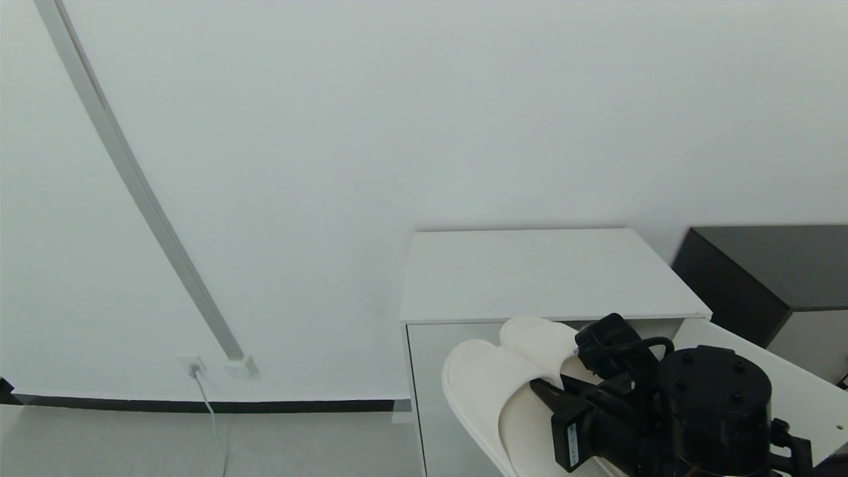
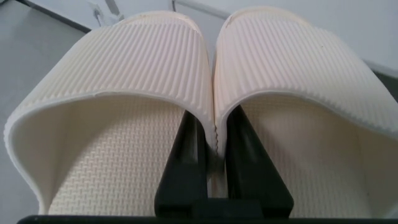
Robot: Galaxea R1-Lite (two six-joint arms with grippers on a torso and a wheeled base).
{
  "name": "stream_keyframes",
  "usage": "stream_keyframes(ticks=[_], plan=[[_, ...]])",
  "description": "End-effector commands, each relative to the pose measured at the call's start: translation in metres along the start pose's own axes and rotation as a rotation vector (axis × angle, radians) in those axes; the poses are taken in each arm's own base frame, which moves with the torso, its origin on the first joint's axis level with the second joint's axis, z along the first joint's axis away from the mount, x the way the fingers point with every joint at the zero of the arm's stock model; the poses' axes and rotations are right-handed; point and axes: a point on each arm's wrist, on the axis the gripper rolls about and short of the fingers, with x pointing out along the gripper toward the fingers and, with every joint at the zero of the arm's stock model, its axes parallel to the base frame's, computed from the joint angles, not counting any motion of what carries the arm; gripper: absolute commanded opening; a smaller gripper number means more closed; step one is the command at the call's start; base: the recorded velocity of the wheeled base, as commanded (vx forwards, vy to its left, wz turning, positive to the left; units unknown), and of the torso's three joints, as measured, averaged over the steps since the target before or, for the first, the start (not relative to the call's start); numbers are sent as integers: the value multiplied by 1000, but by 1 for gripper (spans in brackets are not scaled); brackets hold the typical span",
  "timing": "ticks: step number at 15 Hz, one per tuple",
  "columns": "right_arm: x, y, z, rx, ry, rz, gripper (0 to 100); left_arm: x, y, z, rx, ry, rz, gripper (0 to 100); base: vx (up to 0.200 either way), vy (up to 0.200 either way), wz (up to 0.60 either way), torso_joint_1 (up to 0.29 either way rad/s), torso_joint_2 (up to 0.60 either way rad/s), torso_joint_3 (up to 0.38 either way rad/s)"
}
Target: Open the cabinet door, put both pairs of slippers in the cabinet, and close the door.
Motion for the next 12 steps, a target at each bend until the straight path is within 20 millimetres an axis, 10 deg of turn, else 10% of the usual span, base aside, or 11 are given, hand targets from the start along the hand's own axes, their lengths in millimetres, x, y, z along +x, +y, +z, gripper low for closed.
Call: stream_keyframes(ticks=[1,12], plan=[[0,0,-1,-1,2,0,0,0,0,0,-1,2,1,0,0,0,0,0,0,0],[1,0,-1,-3,3,-1,0,0,0,0,1,3,1,0,0,0,0,0,0,0]])
